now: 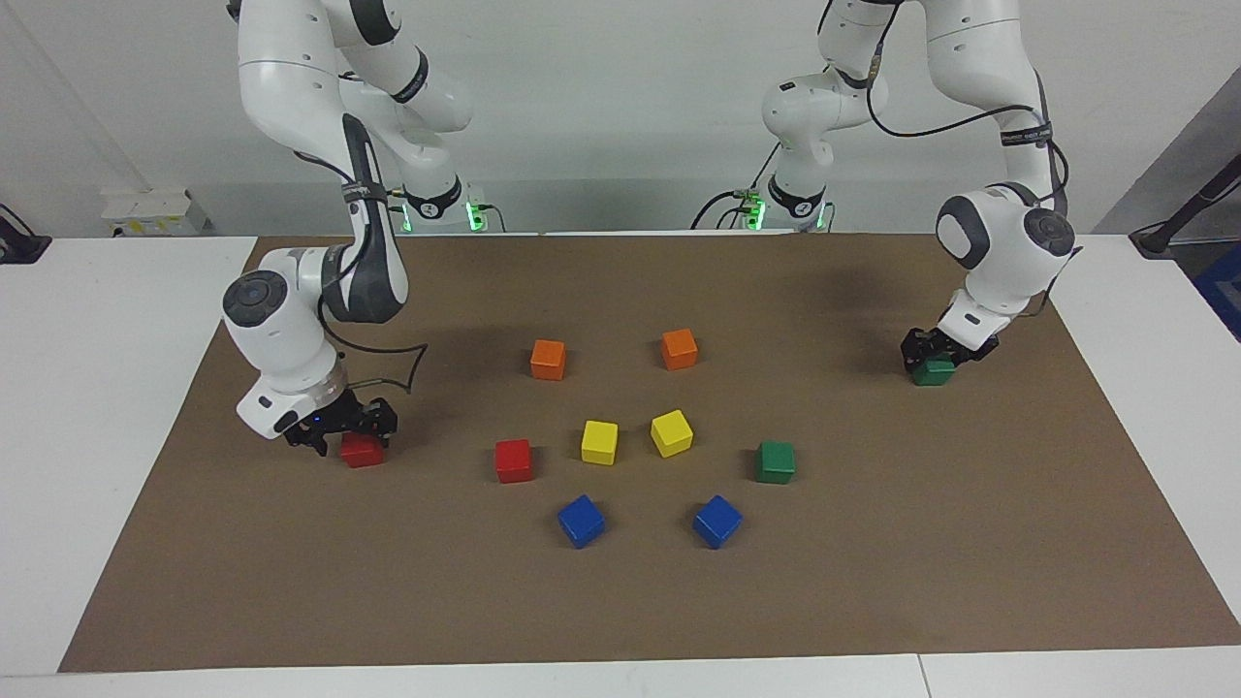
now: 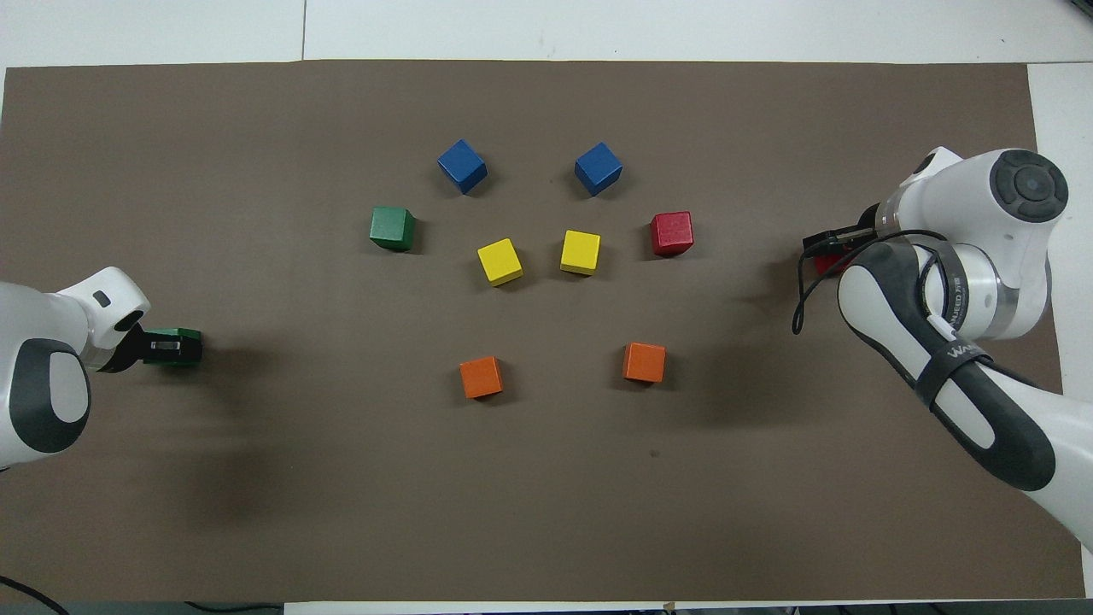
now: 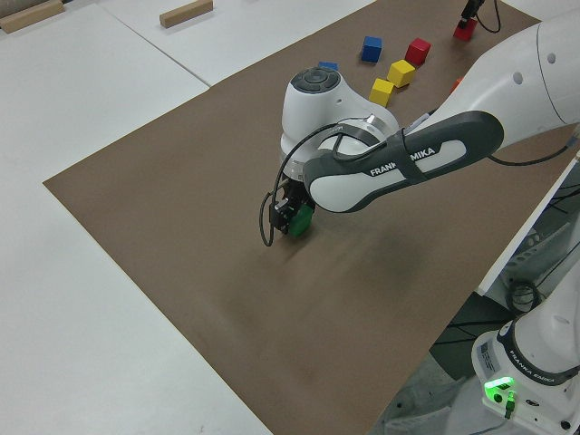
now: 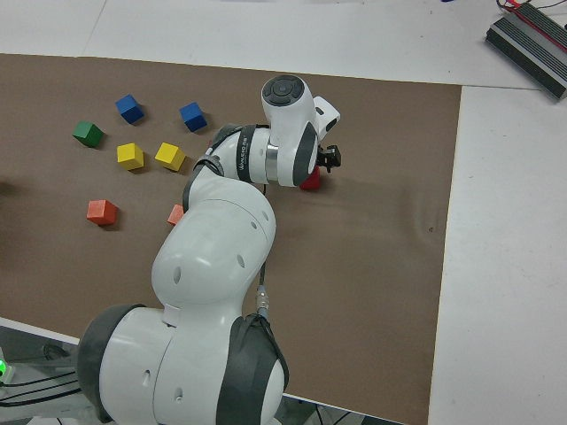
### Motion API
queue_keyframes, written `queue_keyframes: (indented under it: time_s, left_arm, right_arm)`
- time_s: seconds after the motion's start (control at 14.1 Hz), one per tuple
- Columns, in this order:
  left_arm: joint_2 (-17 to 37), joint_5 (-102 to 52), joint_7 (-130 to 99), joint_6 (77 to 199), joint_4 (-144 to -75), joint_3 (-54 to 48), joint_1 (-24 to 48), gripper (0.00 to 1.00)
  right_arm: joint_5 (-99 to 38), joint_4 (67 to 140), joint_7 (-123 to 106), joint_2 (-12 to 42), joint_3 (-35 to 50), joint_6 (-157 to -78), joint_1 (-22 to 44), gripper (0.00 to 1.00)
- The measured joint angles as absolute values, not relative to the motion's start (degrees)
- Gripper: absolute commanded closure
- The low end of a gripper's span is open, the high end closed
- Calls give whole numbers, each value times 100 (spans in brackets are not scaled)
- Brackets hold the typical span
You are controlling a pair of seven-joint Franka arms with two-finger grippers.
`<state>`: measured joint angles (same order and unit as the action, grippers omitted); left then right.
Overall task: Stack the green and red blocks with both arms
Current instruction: 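Set green down with the left gripper while the right gripper sets red down, then move the left gripper to the second green while the right gripper reaches red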
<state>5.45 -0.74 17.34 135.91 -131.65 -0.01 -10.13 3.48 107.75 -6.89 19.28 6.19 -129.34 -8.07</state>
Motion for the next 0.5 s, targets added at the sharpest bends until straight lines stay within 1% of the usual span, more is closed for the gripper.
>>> queue_keyframes:
  time_s: [0.14, 0.28, 0.35, 0.5]
  left_arm:
    - [531, -74, 1787, 13181, -12843, -7, -1012, 0]
    - [514, -74, 1820, 12367, -12109, -62, -989, 0]
    - [522, -74, 1820, 11942, -11674, -90, -902, 0]
    - [618, -78, 1733, 11313, -10861, -115, -512, 0]
  right_arm:
    - [347, 10092, -627, 1785, 662, -12004, -742, 0]
    - [346, 9320, -167, 1761, 699, -11166, -449, 0]
    - [347, 9053, 201, 1798, 704, -10947, -197, 0]
    - [375, 8819, 929, 1930, 713, -10862, 345, 1]
